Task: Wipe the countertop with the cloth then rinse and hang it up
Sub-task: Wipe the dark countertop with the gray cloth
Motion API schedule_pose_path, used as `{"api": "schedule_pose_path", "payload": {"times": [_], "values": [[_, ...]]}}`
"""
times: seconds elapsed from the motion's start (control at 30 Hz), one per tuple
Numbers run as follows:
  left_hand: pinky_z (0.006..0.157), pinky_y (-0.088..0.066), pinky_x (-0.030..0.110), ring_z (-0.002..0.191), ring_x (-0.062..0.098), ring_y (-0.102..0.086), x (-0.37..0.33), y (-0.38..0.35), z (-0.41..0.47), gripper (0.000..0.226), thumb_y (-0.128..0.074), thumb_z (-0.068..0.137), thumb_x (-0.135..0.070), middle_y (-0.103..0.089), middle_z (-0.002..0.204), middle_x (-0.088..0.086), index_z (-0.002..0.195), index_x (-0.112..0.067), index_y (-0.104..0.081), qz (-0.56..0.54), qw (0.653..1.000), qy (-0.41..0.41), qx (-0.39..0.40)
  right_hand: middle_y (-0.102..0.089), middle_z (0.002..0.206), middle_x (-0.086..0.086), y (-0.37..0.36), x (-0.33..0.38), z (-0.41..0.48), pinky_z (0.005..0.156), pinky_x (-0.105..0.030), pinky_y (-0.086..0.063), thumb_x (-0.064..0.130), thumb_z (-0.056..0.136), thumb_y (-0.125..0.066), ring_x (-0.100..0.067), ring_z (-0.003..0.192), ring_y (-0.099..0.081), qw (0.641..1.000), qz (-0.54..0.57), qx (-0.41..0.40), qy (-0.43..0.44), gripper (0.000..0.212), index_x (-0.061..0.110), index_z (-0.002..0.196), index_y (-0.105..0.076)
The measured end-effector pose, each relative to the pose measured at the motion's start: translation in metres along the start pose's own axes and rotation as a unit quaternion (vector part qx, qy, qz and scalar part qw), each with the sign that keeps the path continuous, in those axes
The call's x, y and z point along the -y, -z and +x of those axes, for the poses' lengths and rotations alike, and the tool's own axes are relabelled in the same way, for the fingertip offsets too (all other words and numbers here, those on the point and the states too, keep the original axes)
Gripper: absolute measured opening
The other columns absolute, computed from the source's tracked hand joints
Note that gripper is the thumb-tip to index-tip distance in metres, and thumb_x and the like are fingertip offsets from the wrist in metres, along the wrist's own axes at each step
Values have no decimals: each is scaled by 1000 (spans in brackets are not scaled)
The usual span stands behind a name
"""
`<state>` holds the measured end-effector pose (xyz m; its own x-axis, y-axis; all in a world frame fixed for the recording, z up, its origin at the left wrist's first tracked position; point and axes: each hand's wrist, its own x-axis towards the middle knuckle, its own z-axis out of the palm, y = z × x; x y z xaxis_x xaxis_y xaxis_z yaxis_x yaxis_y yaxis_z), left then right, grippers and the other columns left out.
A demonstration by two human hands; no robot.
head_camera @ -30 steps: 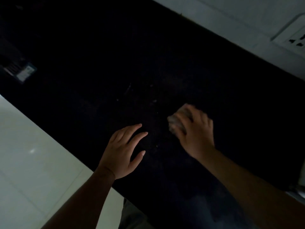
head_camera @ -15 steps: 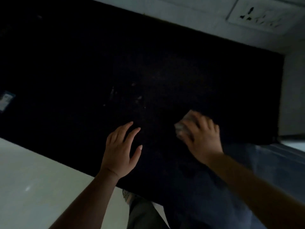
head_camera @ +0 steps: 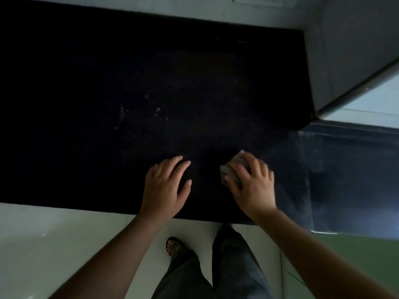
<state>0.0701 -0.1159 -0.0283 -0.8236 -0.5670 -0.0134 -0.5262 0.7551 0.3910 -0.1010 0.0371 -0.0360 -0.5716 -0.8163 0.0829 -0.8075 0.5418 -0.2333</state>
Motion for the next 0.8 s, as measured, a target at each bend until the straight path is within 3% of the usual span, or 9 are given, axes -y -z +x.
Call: {"api": "schedule_pose_path", "payload": {"times": [0.17,0.23,0.33,0.43,0.57,0.67,0.8], "values": [[106,-32,50,125,23,-47,-4,-8,-4,46,-45,88,-40,-50,139,4,129,-21,-55,16,1000,11,5,-36,142,-8,-2,1,73,93,-49,-33,47,90,-45,-34,119,-37,978,34,-39,-204,38,27,121,-53],[107,-30,49,126,23,-45,-4,-9,-4,47,-44,88,-40,-49,140,4,129,-22,-55,17,1000,12,3,-36,142,-8,-5,17,75,91,-49,-34,46,90,-46,-35,117,-38,983,40,-30,-174,37,27,120,-54],[107,-31,49,126,24,-46,-3,-9,-4,46,-47,87,-39,-48,141,4,129,-23,-55,8,1000,20,-1,-46,136,-10,-6,30,32,83,-47,-41,48,89,-48,-33,111,-45,999,22,-8,-29,37,27,118,-56],[105,-35,51,126,25,-45,-2,-11,-3,47,-49,86,-40,-47,141,5,129,-23,-55,0,999,51,-16,-49,133,-10,-3,12,15,82,-47,-43,50,87,-48,-32,110,-47,999,15,15,50,40,27,119,-57],[105,-35,51,129,27,-41,-4,-13,-2,53,-47,85,-43,-43,144,6,133,-22,-50,15,988,144,-46,-44,137,-14,-5,-14,81,87,-51,-39,44,88,-54,-40,112,-43,1000,19,-2,-23,40,23,122,-56],[108,-32,51,129,26,-39,-4,-17,-3,56,-46,84,-46,-41,145,5,135,-23,-47,28,981,182,-64,-36,143,-13,-17,-9,165,91,-51,-34,46,90,-46,-40,119,-39,997,34,-20,-72,41,24,125,-52],[112,-25,47,129,23,-40,-1,-20,-3,55,-48,84,-45,-41,145,2,135,-25,-47,25,980,181,-84,-33,146,-10,-37,34,234,93,-51,-32,48,91,-39,-37,122,-36,1000,26,0,9,42,26,126,-49]]}}
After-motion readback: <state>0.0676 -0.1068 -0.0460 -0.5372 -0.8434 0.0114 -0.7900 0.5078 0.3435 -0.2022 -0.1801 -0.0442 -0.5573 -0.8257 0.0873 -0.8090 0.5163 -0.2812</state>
